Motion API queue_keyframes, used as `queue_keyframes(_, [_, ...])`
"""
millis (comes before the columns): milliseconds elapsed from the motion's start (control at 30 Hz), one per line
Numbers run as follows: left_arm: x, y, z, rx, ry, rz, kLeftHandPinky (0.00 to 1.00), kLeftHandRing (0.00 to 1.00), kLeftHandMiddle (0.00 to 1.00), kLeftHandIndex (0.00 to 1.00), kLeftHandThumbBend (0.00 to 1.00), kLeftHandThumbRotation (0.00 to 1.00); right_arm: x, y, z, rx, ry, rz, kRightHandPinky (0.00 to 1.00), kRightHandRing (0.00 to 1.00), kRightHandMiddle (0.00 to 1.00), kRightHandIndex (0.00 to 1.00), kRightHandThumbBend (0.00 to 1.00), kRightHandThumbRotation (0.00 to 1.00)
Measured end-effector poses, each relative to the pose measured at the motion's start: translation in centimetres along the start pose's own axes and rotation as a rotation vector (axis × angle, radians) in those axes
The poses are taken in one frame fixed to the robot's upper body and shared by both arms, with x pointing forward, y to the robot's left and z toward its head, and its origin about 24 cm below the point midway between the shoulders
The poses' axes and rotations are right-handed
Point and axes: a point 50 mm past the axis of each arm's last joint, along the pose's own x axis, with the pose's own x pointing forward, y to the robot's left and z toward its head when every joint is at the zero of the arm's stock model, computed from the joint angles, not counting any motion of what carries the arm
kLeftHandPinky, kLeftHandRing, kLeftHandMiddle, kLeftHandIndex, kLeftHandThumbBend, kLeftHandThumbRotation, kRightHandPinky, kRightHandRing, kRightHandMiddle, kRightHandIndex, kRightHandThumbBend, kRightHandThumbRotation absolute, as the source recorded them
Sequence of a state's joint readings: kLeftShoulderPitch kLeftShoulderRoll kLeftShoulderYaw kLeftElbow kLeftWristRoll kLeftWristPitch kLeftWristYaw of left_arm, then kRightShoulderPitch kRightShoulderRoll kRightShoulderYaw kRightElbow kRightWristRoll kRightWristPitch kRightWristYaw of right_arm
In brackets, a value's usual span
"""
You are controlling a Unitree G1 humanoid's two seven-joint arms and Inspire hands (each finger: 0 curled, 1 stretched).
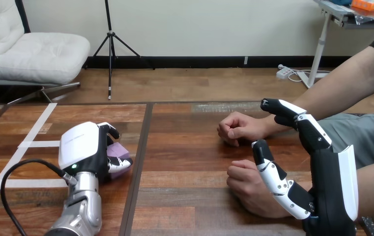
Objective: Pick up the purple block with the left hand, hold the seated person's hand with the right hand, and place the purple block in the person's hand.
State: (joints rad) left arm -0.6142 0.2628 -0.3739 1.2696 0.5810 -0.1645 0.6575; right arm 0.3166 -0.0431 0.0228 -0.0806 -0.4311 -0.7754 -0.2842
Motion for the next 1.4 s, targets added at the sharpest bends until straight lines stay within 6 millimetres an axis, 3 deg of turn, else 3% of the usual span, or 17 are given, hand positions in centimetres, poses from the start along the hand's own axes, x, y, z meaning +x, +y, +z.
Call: queue_keyframes(1400, [0.00, 0.19, -0.26, -0.043, -0.015, -0.007, 0.53, 0.51, 0.52, 0.59, 0.58, 0.00, -0.09, -0.37, 0.30, -0.014, -0.007, -0.007, 0.74, 0.77, 0.75, 0.74, 0.43, 0.47])
